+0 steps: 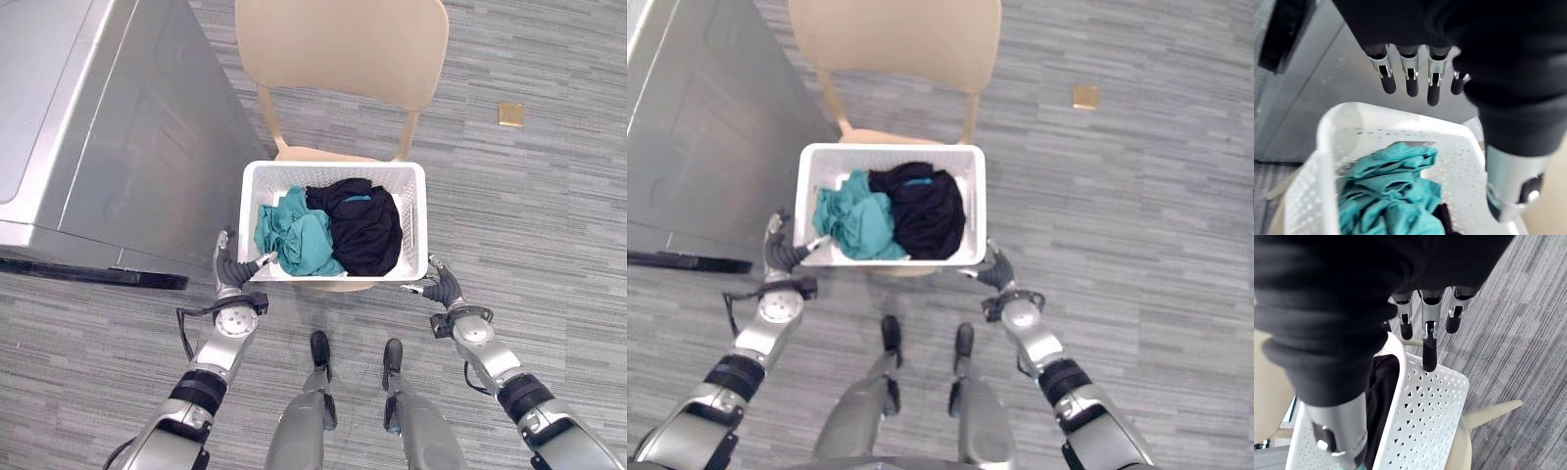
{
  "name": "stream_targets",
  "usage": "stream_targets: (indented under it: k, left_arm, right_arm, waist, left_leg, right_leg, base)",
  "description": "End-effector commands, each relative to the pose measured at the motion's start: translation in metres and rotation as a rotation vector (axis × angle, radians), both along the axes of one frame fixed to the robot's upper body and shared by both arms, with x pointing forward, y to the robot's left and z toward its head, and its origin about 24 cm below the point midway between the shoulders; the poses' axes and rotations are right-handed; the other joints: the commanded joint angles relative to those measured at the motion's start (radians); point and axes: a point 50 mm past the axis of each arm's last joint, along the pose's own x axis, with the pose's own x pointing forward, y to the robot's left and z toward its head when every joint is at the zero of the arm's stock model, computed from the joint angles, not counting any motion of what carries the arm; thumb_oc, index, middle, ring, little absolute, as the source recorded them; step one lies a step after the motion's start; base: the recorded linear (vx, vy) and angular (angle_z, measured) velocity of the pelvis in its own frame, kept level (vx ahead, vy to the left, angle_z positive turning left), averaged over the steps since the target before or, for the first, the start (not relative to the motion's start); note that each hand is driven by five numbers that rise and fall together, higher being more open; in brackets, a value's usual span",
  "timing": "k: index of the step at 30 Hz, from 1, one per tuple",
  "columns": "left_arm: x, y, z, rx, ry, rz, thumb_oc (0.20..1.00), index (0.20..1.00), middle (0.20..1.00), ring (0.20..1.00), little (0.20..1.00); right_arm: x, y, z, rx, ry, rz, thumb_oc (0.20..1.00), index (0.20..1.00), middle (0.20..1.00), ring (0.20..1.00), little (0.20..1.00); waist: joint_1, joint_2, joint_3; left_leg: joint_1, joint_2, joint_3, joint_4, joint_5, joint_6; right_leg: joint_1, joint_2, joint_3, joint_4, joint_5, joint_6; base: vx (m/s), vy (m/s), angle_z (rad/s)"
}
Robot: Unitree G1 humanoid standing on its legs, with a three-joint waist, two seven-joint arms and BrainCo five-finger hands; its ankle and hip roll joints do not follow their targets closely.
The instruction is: Grab the laundry basket,head to the washer,open it,put in the laundry and shut it.
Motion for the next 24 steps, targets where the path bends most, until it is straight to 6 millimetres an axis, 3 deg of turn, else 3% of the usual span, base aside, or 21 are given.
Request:
stream_targets:
  k: [1,4,5,10,12,13,14,16,18,21,24]
  left_arm:
    - [-0.002,0.019,0.009,0.154,-0.036,0.026,1.0,1.0,1.0,1.0,1.0]
    - [-0.013,0.026,0.004,0.181,-0.016,0.022,1.0,1.0,1.0,1.0,1.0]
    - [-0.023,0.029,-0.004,0.162,0.015,0.005,1.0,1.0,1.0,1.0,1.0]
    - [-0.045,0.031,-0.027,0.09,0.104,-0.03,1.0,1.0,1.0,1.0,1.0]
    - [-0.082,0.04,-0.068,0.052,0.307,-0.043,1.0,1.0,1.0,1.0,1.0]
    - [-0.09,0.041,-0.079,0.042,0.36,-0.046,1.0,1.0,1.0,1.0,1.0]
    - [-0.09,0.041,-0.079,0.042,0.361,-0.047,1.0,1.0,1.0,1.0,1.0]
    - [-0.123,0.044,-0.115,0.026,0.557,-0.047,1.0,1.0,1.0,1.0,1.0]
    - [-0.13,0.045,-0.124,0.016,0.608,-0.034,1.0,1.0,1.0,1.0,1.0]
    - [-0.159,0.04,-0.157,-0.03,0.783,0.002,1.0,1.0,1.0,1.0,1.0]
    - [-0.165,0.034,-0.166,-0.043,0.828,0.024,1.0,1.0,1.0,1.0,1.0]
  right_arm:
    - [-0.002,0.016,0.021,0.125,-0.135,0.071,1.0,1.0,1.0,1.0,1.0]
    - [-0.012,0.001,0.017,0.101,-0.125,0.063,1.0,1.0,1.0,1.0,1.0]
    - [-0.018,-0.011,0.014,0.057,-0.114,0.055,1.0,1.0,1.0,1.0,1.0]
    - [-0.032,-0.033,0.004,-0.065,-0.067,0.04,1.0,1.0,1.0,1.0,1.0]
    - [-0.051,-0.059,-0.01,-0.263,0.0,0.039,1.0,1.0,1.0,1.0,1.0]
    - [-0.057,-0.063,-0.015,-0.282,0.03,0.041,1.0,1.0,1.0,1.0,1.0]
    - [-0.058,-0.063,-0.016,-0.282,0.031,0.041,1.0,1.0,1.0,1.0,1.0]
    - [-0.074,-0.072,-0.036,-0.32,0.125,0.033,1.0,1.0,1.0,1.0,1.0]
    - [-0.077,-0.074,-0.042,-0.329,0.152,0.025,1.0,1.0,1.0,1.0,1.0]
    - [-0.091,-0.072,-0.067,-0.338,0.258,0.024,1.0,1.0,1.0,1.0,1.0]
    - [-0.097,-0.066,-0.079,-0.326,0.296,0.014,1.0,1.0,1.0,1.0,1.0]
  waist:
    - [0.013,-0.034,-0.059]
    - [0.013,-0.031,-0.066]
    - [0.014,-0.031,-0.069]
    - [0.014,-0.028,-0.085]
    - [0.011,-0.022,-0.107]
    - [0.008,-0.02,-0.113]
    - [0.008,-0.019,-0.112]
    - [0.002,-0.014,-0.137]
    - [0.0,-0.012,-0.142]
    - [-0.002,-0.006,-0.169]
    - [-0.003,-0.005,-0.151]
  left_leg:
    - [0.003,-0.036,-0.027,0.102,-0.147,-0.021]
    - [0.037,-0.033,-0.03,0.09,-0.147,-0.022]
    - [0.06,-0.033,-0.033,0.083,-0.147,-0.024]
    - [0.092,-0.031,-0.037,0.07,-0.144,-0.024]
    - [0.131,-0.025,-0.037,0.064,-0.14,-0.025]
    - [0.141,-0.023,-0.039,0.063,-0.14,-0.026]
    - [0.142,-0.023,-0.04,0.062,-0.14,-0.026]
    - [0.169,-0.019,-0.04,0.063,-0.138,-0.029]
    - [0.177,-0.017,-0.041,0.061,-0.136,-0.031]
    - [0.207,-0.014,-0.048,0.059,-0.133,-0.036]
    - [0.181,-0.013,-0.072,0.124,-0.136,-0.046]
  right_leg:
    - [0.021,-0.045,0.013,0.059,-0.091,0.065]
    - [0.053,-0.043,0.005,0.054,-0.098,0.065]
    - [0.075,-0.042,0.001,0.049,-0.103,0.066]
    - [0.109,-0.039,-0.008,0.039,-0.105,0.069]
    - [0.148,-0.037,-0.02,0.04,-0.115,0.069]
    - [0.158,-0.036,-0.023,0.04,-0.118,0.069]
    - [0.16,-0.036,-0.024,0.04,-0.118,0.068]
    - [0.191,-0.031,-0.03,0.041,-0.128,0.066]
    - [0.199,-0.029,-0.031,0.041,-0.13,0.065]
    - [0.239,-0.019,-0.031,0.036,-0.145,0.056]
    - [0.252,-0.012,-0.038,0.031,-0.155,0.035]
  base:
    - [0.05,-0.041,-0.04]
    - [0.05,-0.058,-0.03]
    - [0.01,-0.04,-0.02]
    - [0.02,-0.052,0.0]
    - [-0.04,-0.095,0.01]
    - [-0.03,-0.061,0.03]
    - [-0.04,-0.063,0.02]
    - [-0.05,-0.084,0.0]
    - [-0.04,-0.055,0.03]
    - [-0.03,-0.092,0.13]
    - [-0.11,-0.09,0.21]
